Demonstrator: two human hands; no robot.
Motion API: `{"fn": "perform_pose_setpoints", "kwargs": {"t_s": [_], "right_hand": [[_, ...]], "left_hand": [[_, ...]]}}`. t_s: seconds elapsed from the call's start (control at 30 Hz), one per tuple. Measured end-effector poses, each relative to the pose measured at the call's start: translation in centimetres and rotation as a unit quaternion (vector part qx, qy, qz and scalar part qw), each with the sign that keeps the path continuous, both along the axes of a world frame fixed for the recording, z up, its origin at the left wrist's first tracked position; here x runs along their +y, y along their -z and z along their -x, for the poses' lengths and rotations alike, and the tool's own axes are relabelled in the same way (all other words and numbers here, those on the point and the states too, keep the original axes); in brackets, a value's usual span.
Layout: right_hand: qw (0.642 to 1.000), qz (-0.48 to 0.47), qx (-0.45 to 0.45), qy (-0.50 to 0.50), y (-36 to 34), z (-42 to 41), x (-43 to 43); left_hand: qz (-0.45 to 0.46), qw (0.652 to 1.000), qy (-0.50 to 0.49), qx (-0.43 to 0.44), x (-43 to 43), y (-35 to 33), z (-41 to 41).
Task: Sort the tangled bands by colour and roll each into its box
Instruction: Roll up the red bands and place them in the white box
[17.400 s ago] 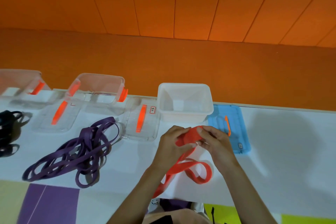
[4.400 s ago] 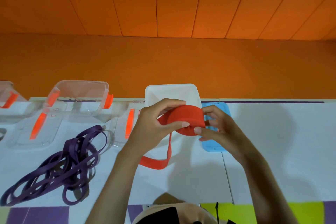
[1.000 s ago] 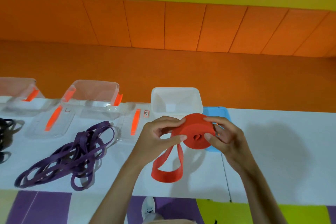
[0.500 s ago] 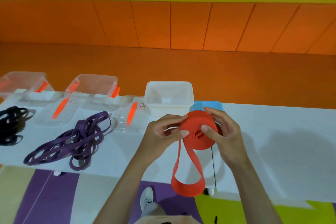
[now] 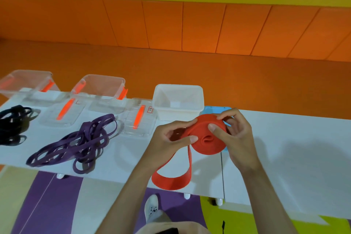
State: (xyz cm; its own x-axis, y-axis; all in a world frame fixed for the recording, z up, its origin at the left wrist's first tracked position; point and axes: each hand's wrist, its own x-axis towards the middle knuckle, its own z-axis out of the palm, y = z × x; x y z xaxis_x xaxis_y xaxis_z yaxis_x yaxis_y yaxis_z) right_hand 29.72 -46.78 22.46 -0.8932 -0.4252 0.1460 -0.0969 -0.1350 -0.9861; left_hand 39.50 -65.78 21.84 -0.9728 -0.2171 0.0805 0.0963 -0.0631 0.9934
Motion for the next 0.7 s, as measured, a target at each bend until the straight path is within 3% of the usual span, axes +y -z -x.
{"fn": "perform_pose_setpoints", "kwargs": {"t_s": [0.2, 0.33, 0.53, 0.7], "right_hand": [[0.989, -0.09, 0.051, -0.106, -0.6, 1.8, -2.0], [0.995, -0.056, 0.017, -0.083, -1.0, 2.4, -4.1], [0.995, 0.017, -0.08, -0.058, 0.2, 3.2, -8.0], [0.987, -0.071, -0.086, -0.119, -0.5, 4.6, -10.0]], "left_hand": [[0.013, 0.998, -0.053, -0.019, -2.8, 0.3, 0.2], [-0.028, 0.997, -0.067, -0.023, -4.3, 0.7, 0.9], [-0.007, 1.0, 0.003, -0.01, -9.1, 1.2, 2.3], [-0.015, 1.0, -0.014, -0.017, -12.3, 2.5, 3.0]]}}
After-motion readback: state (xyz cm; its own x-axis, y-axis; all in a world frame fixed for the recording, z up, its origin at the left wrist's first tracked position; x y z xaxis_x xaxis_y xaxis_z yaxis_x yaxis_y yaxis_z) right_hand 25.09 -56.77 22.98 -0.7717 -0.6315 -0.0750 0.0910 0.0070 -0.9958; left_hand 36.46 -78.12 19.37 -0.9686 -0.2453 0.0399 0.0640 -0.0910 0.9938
